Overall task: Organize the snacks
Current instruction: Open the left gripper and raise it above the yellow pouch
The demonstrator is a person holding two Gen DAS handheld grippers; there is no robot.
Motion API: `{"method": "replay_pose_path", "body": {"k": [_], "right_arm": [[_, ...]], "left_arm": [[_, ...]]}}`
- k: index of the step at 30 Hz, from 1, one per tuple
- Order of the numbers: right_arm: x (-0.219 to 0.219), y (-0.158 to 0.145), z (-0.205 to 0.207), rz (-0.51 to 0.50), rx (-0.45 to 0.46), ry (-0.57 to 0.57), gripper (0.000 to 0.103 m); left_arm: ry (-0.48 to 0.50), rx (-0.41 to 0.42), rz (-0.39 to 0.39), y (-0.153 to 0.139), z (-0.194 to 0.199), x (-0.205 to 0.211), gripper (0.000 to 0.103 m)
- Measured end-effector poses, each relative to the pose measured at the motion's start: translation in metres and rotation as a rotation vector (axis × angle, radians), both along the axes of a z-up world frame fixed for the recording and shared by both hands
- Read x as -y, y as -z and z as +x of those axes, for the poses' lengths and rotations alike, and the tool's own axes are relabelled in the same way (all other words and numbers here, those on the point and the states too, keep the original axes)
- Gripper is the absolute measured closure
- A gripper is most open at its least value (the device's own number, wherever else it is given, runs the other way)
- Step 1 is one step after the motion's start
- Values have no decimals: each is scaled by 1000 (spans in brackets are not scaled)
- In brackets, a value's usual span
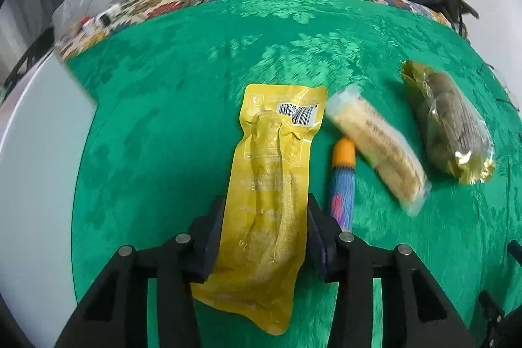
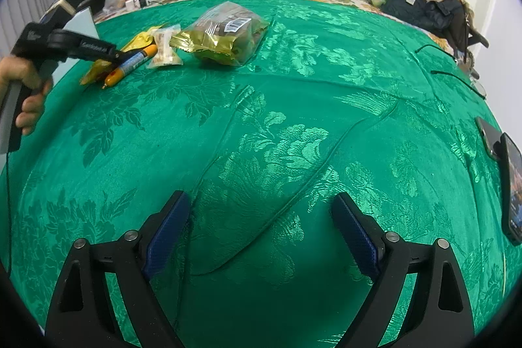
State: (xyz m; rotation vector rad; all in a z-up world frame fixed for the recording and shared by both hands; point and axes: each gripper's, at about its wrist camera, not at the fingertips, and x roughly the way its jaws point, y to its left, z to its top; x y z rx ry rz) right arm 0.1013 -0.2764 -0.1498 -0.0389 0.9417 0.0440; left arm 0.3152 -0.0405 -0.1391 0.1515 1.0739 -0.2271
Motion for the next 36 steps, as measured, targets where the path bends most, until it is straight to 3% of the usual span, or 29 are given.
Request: {"method": "replay_pose_path", "body": {"k": [6, 15, 18, 20, 25, 36], "right_arm": [[0, 0, 0, 0, 0, 0, 11], [1, 0, 0, 0, 0, -1, 11], [0, 0, 0, 0, 0, -1, 11], [0, 0, 0, 1, 0, -1, 11], [0, 0, 0, 1, 0, -1, 11], [1, 0, 0, 1, -1, -1, 10]], "left_arm": [[-73, -4, -27, -1, -46, -38, 58], [-95, 32, -47, -1, -107, -63, 57], [-92, 55, -46, 5, -112, -63, 48], [-101, 53, -36, 9, -111, -63, 23], [-140, 93, -34, 16, -112, -71, 4], [-159, 125, -33, 19, -114, -72, 0]]}}
